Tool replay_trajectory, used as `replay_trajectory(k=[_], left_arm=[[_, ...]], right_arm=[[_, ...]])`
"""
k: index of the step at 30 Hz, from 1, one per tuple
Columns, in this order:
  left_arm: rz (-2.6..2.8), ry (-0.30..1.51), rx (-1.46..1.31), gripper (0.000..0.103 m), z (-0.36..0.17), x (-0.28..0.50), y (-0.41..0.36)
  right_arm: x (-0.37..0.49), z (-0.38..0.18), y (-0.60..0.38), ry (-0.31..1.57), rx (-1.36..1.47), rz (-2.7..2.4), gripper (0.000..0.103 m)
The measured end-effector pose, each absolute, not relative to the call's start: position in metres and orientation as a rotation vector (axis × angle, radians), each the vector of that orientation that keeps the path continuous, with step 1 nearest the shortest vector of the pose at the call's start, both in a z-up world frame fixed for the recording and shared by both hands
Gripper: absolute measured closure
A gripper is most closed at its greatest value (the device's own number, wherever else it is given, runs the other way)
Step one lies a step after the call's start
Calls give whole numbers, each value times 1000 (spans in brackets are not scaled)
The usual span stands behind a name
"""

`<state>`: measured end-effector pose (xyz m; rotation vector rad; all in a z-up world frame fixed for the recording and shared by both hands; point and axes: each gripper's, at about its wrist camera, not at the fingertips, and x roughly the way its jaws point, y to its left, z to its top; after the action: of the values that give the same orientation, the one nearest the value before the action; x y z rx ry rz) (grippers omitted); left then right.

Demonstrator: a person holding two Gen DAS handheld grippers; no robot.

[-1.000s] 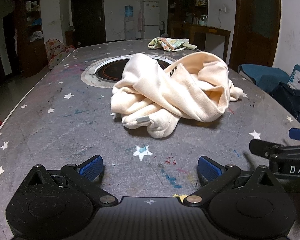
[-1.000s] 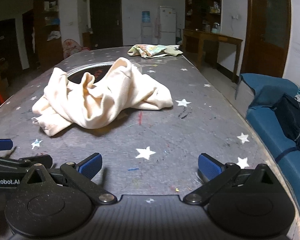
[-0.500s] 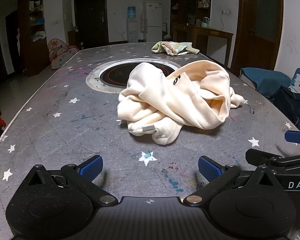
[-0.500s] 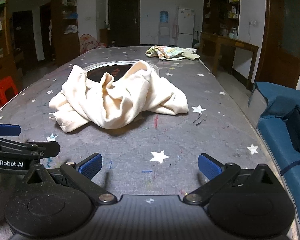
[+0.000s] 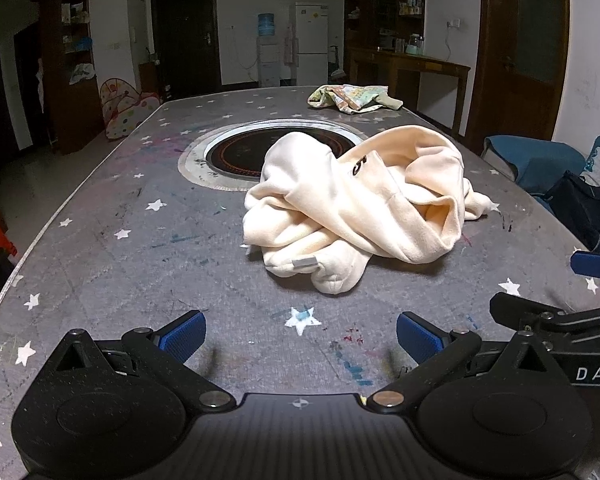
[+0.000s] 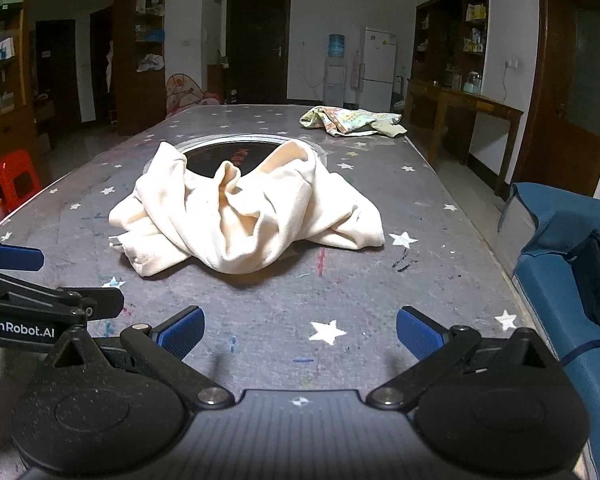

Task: Fold clothes
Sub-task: 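Move both grippers toward the crumpled cream sweatshirt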

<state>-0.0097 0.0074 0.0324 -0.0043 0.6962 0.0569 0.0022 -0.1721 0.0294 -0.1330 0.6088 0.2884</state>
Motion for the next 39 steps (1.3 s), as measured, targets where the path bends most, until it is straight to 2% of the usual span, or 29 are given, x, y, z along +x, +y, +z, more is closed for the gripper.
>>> replay_trajectory(k=[39], left_arm=[[107, 715, 3, 0, 43, 21, 17]], right_arm=[[24, 48, -166, 575, -168, 302, 1]])
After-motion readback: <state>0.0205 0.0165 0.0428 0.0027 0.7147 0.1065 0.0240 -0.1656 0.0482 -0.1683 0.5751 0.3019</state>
